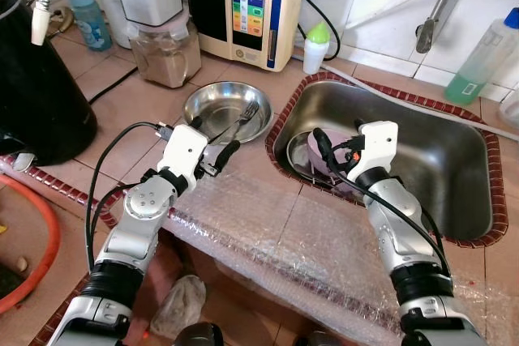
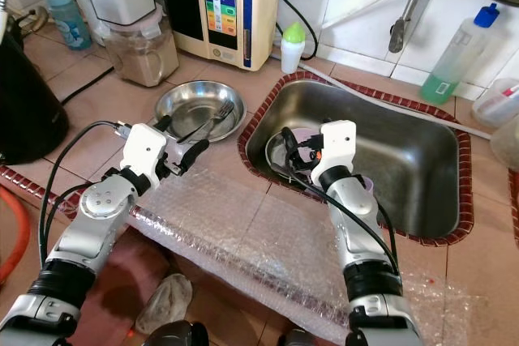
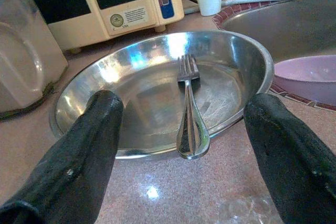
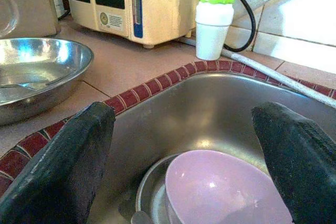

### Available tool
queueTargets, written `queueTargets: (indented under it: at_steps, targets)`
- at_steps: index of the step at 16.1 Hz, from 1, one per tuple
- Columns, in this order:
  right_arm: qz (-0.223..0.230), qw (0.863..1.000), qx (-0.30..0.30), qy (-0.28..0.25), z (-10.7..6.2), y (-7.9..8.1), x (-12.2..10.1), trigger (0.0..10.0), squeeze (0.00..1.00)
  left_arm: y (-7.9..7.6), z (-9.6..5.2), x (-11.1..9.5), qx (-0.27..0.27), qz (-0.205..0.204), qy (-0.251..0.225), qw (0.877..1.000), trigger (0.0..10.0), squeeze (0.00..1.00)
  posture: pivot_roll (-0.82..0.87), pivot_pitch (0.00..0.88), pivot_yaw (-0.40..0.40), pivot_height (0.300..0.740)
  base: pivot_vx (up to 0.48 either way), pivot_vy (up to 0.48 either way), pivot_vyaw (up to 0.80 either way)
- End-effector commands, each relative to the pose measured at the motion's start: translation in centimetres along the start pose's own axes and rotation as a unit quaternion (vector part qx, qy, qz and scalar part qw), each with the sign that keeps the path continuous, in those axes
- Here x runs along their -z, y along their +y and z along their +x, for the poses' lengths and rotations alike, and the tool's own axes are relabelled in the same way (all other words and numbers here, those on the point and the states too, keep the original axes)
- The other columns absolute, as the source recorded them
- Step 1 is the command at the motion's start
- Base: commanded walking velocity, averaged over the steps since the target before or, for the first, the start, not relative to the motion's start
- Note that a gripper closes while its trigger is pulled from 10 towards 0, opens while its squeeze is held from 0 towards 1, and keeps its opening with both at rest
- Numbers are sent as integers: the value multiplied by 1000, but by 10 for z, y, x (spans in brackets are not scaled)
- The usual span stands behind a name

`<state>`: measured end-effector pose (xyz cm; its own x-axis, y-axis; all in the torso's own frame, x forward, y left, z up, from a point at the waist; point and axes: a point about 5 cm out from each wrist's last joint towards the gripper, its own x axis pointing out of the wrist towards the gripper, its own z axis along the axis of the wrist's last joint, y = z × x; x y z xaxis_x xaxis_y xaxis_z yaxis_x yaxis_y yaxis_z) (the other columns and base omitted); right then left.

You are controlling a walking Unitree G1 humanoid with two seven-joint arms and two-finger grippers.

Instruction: Kitchen organization

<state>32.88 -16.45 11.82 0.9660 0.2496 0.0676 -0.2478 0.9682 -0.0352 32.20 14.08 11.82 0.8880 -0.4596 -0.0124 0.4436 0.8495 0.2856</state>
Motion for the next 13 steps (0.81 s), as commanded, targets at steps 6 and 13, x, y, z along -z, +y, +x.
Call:
queueTargets:
  at_steps: [6, 13]
  targets:
    - [22, 987, -160, -8, -8, 33, -12, 10000, 0, 4, -1, 2, 18, -14, -2, 1000, 0, 0, -40, 73, 16, 740, 0, 0, 0]
    - [11, 970, -239, 27, -15, 44, -8, 10000, 0, 7, -4, 4, 22, -39, -6, 999, 0, 0, -24, 66, 5, 740, 0, 0, 0]
